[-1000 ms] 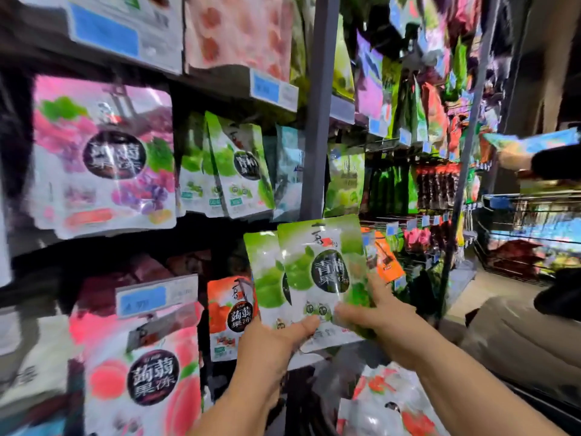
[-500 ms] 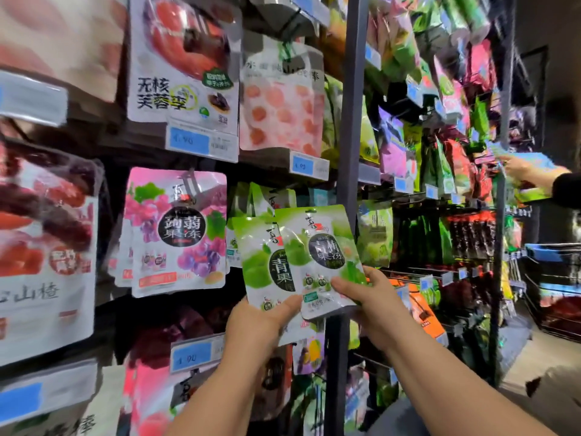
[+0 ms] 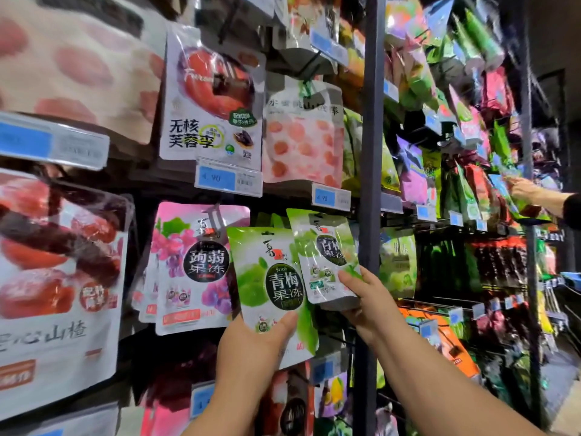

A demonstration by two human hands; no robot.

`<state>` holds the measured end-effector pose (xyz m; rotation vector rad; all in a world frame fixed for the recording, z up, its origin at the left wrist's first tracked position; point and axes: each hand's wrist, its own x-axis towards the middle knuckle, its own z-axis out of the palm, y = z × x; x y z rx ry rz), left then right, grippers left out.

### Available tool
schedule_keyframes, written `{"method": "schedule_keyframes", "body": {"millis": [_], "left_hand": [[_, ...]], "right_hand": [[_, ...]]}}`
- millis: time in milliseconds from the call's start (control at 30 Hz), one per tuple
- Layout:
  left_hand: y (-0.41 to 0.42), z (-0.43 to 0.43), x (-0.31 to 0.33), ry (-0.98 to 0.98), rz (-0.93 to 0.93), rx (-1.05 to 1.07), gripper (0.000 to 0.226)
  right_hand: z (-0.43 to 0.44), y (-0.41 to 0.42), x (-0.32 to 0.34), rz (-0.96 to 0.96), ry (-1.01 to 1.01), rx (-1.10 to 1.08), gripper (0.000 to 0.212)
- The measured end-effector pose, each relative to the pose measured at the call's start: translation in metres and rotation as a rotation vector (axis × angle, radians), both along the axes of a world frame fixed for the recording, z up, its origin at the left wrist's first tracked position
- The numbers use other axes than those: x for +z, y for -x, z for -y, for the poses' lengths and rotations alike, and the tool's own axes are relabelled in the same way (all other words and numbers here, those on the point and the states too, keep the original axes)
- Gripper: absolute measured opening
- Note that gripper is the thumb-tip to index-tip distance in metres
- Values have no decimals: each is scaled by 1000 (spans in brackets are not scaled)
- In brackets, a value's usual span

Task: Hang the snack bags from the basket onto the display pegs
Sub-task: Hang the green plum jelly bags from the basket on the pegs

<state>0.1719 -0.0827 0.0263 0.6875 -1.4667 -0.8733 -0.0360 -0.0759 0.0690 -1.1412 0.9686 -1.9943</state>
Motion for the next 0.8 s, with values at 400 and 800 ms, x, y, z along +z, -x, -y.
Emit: {"method": "schedule_keyframes", "body": {"millis": [400, 800], "left_hand": [[-9, 4, -7, -9, 5, 34, 14], [3, 6, 1, -24, -36, -38, 18]], "right_hand": [[37, 8, 6, -63, -86, -32, 51], [22, -10, -6, -678, -246, -634, 70]]}}
